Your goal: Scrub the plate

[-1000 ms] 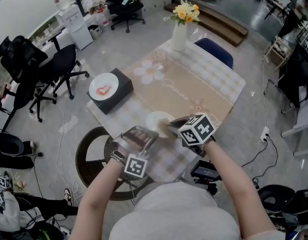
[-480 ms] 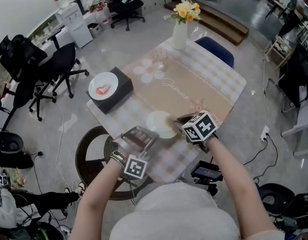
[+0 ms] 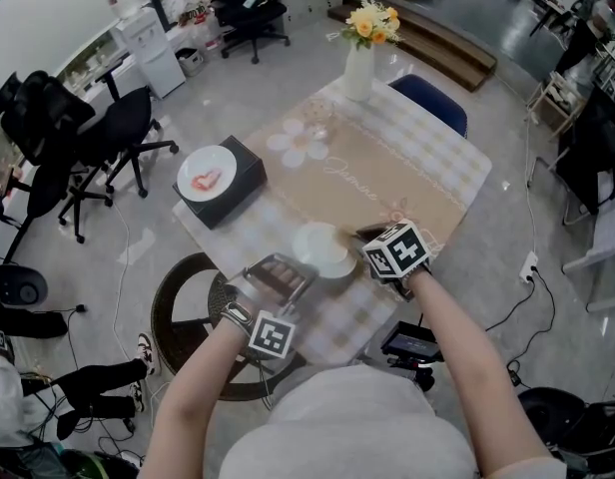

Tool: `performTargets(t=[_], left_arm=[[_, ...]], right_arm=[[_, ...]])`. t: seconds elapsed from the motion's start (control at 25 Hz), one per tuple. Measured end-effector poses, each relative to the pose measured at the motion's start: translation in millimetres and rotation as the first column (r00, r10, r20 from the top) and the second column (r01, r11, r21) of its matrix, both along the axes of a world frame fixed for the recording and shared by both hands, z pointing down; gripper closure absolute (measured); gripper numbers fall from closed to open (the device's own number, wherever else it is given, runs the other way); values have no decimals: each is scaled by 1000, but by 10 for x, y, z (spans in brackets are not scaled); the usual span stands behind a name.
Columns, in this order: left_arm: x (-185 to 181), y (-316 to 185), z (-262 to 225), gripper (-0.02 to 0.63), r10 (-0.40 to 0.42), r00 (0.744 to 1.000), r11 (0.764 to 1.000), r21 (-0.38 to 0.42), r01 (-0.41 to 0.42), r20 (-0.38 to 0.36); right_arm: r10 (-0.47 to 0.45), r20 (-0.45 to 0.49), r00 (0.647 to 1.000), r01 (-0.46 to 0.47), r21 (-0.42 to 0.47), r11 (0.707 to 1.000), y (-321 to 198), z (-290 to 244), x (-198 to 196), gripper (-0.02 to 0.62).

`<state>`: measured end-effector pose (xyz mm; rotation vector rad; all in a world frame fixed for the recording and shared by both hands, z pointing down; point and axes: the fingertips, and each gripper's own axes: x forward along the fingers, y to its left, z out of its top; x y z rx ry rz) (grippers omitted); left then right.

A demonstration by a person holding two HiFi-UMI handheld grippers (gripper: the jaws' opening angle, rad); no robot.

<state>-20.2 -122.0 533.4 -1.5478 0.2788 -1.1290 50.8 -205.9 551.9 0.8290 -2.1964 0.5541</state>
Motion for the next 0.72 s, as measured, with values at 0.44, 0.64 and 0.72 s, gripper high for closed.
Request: performTargets(t=[0.44,0.64,0.72], left_arm=[[-23,-8,23,589,-16,1000,1000,-16,16,-8],[5,-15,-10,589,-12,1000,1000,-5,12,-9],[18,-20,-35,589,-10,1000,1000,2,10,-14]], right_arm=[[39,18,999,-40,59,997,-93,-219,27,554],[15,104,995,-17,20,1000,3,-428,-94,554],[-2,139,990,3,-5,1000,64,-507,-176,554]])
